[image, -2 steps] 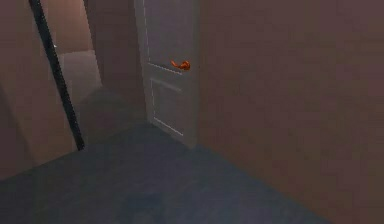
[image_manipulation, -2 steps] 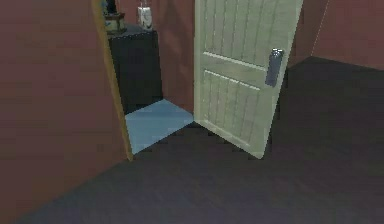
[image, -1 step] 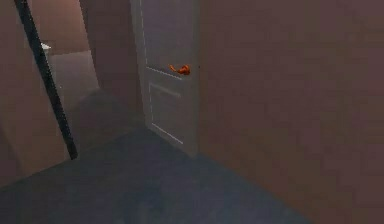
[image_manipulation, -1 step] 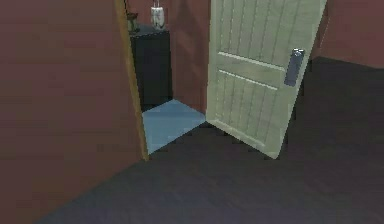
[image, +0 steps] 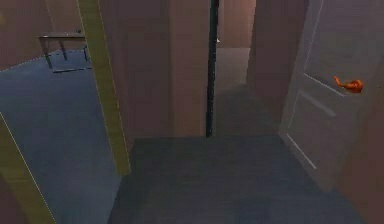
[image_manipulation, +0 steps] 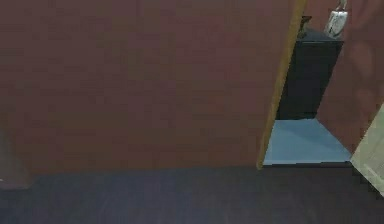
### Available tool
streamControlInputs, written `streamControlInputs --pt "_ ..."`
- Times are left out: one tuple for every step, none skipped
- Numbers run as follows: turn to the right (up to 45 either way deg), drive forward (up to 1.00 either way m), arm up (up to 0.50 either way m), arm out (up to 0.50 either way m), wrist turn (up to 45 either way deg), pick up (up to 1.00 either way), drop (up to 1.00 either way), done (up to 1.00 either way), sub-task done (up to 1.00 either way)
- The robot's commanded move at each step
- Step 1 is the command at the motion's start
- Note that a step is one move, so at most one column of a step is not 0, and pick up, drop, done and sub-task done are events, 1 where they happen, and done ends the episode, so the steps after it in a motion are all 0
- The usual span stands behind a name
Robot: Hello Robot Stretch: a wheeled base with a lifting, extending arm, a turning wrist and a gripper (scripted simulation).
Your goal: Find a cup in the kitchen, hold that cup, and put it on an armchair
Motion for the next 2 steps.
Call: streamControlInputs --pt "0.0 0.8 0.0 0.0 0.0 0.0 0.0 0.0 0.0" --pt "-45.0 0.0 0.0 0.0 0.0 0.0 0.0 0.0 0.0"
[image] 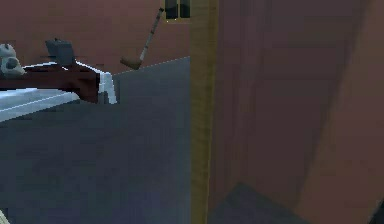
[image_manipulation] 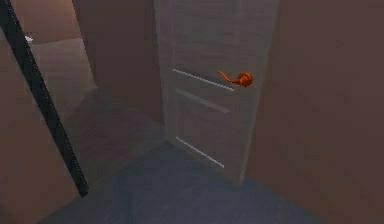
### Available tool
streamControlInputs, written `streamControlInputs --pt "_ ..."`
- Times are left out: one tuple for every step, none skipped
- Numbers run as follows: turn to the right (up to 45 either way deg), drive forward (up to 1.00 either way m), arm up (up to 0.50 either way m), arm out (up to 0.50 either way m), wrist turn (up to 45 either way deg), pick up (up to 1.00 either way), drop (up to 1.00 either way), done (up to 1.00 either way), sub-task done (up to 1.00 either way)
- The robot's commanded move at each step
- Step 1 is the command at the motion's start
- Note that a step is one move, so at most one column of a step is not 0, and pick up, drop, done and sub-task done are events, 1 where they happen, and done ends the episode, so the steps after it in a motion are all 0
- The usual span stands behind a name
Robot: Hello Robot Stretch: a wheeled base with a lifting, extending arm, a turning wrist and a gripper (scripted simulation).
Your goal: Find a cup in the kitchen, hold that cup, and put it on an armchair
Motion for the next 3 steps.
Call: streamControlInputs --pt "-15.0 0.0 0.0 0.0 0.0 0.0 0.0 0.0 0.0" --pt "0.0 0.2 0.0 0.0 0.0 0.0 0.0 0.0 0.0" --pt "3.0 0.0 0.0 0.0 0.0 0.0 0.0 0.0 0.0"
